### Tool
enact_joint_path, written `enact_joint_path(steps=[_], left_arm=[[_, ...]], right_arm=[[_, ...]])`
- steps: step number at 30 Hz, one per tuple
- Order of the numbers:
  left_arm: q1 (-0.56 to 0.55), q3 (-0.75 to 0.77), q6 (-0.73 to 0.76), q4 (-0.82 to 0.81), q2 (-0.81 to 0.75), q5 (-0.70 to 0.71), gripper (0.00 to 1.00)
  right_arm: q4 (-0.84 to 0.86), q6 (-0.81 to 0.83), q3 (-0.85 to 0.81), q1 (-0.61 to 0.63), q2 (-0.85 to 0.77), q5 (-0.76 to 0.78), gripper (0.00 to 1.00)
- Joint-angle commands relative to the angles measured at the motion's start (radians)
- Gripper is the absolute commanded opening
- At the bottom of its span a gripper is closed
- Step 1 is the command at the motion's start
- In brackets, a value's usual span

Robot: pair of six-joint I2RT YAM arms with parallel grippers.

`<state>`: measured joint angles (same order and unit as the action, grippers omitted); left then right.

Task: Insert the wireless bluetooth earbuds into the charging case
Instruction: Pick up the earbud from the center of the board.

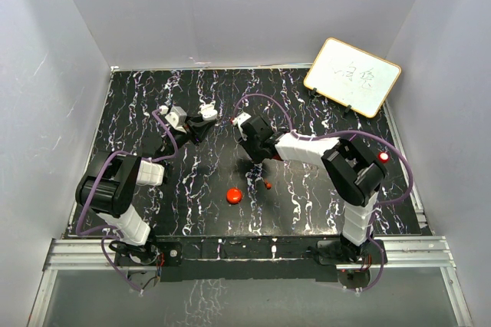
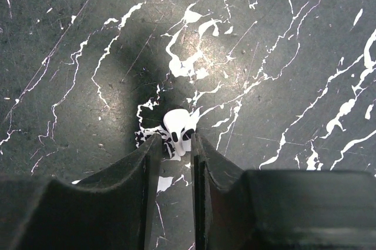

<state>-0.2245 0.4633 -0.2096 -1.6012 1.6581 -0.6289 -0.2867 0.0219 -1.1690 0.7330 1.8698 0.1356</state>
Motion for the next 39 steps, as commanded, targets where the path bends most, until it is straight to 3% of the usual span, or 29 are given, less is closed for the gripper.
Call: enact_joint_path(steps=[1, 11, 14, 17, 22, 33, 39], left_arm=[[0.004, 0.011, 0.009, -0.178, -0.032, -0.012, 0.00], [0.004, 0.009, 0.009, -0.177, -0.032, -0.012, 0.00], [0.005, 0.011, 0.010, -0.176, -0.032, -0.011, 0.00], [0.004, 0.012, 0.010, -0.175, -0.029, -0.011, 0.00], [0.004, 0.017, 0.005, -0.175, -0.025, -0.016, 0.00], [-0.008, 0.067, -0.069, -0.185, 0.000, -0.052, 0.00], [-0.057, 0.097, -0.075, -0.184, 0.003, -0.057, 0.00]], right_arm=[[0.027, 0.013, -0.050, 0.004, 0.015, 0.015, 0.24], [0.035, 0.019, -0.057, 0.004, 0.027, 0.018, 0.19], [0.035, 0.019, -0.059, 0.005, 0.029, 0.021, 0.15], [0.035, 0.020, -0.059, 0.004, 0.025, 0.030, 0.01], [0.087, 0.009, -0.035, 0.005, -0.056, 0.070, 0.00], [0.581, 0.022, 0.202, 0.004, -0.478, 0.064, 0.00], [0.791, 0.021, 0.278, 0.005, -0.515, -0.035, 0.00]])
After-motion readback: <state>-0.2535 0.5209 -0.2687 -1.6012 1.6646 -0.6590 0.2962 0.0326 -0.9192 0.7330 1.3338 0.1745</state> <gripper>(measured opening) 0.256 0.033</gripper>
